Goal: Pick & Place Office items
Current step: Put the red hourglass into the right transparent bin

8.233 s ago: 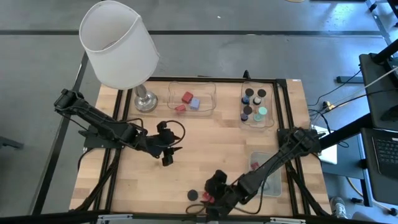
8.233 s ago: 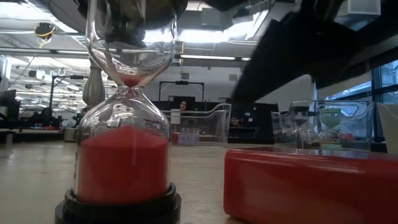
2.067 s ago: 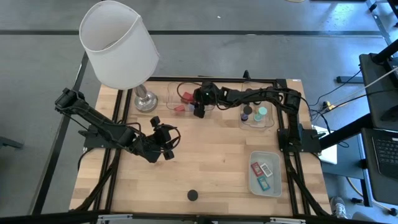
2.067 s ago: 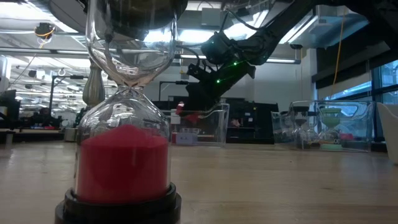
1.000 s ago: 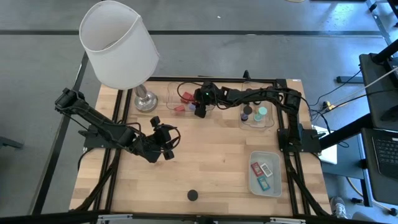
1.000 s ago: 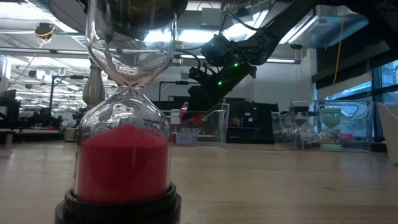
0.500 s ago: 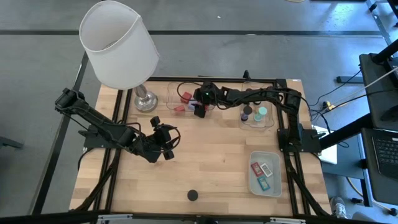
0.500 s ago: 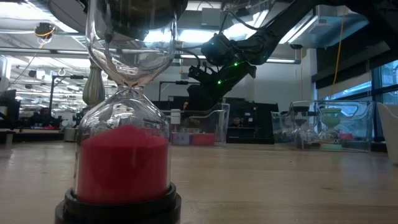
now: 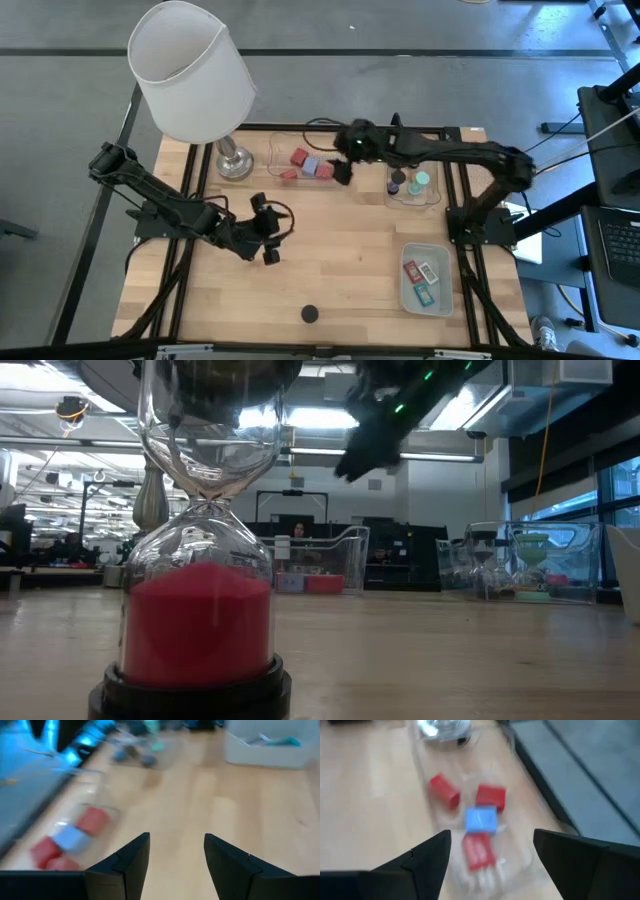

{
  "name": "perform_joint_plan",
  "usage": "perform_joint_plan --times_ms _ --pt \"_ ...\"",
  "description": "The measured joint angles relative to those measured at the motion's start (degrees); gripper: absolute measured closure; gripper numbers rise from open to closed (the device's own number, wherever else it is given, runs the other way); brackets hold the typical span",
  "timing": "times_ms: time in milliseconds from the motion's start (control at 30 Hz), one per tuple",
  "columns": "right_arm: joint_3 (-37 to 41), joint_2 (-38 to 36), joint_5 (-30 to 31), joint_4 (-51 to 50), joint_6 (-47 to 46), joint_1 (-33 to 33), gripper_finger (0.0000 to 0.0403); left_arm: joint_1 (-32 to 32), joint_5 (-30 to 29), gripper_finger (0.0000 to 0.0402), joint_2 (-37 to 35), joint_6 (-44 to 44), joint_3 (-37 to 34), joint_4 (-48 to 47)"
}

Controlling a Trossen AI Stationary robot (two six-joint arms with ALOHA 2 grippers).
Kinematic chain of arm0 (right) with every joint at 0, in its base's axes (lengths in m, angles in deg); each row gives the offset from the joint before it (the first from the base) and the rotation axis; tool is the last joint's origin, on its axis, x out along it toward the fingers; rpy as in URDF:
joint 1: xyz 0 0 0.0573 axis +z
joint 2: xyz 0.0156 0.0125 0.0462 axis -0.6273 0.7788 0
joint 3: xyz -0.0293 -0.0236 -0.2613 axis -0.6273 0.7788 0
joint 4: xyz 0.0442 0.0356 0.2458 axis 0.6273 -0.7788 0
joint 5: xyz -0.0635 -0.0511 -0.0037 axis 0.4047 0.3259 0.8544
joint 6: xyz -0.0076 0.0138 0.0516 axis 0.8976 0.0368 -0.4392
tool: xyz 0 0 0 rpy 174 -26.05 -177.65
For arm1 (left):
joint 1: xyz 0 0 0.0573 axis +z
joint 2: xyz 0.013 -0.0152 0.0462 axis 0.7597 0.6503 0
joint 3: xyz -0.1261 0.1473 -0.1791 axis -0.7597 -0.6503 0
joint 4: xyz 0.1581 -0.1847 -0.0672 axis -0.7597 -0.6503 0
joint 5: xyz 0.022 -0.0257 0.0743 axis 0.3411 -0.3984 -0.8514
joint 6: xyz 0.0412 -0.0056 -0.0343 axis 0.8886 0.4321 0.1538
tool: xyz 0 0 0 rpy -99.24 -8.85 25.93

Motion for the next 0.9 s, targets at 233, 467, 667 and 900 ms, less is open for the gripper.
perform_joint_plan --times_ms 233,467,667,900 --pt "0.0 -10.9 -0.3 -17.1 -9.1 6.8 0.0119 -0.1 10.0 0.0212 4.2 4.2 0.0 5.8" --pt "0.0 -15.1 -0.4 -20.9 -18.7 18.8 0.0119 -0.1 15.1 0.017 6.4 6.4 0.0 12.6" --pt "0.0 -12.1 -0.3 -16.7 -21.9 30.1 0.0119 -0.8 16.5 0.0156 3.3 6.4 0.0 11.4" --pt "0.0 -3.7 -0.3 -3.7 -15.0 40.6 0.0119 -1.9 17.1 0.0159 -0.2 5.4 0.0 7.9"
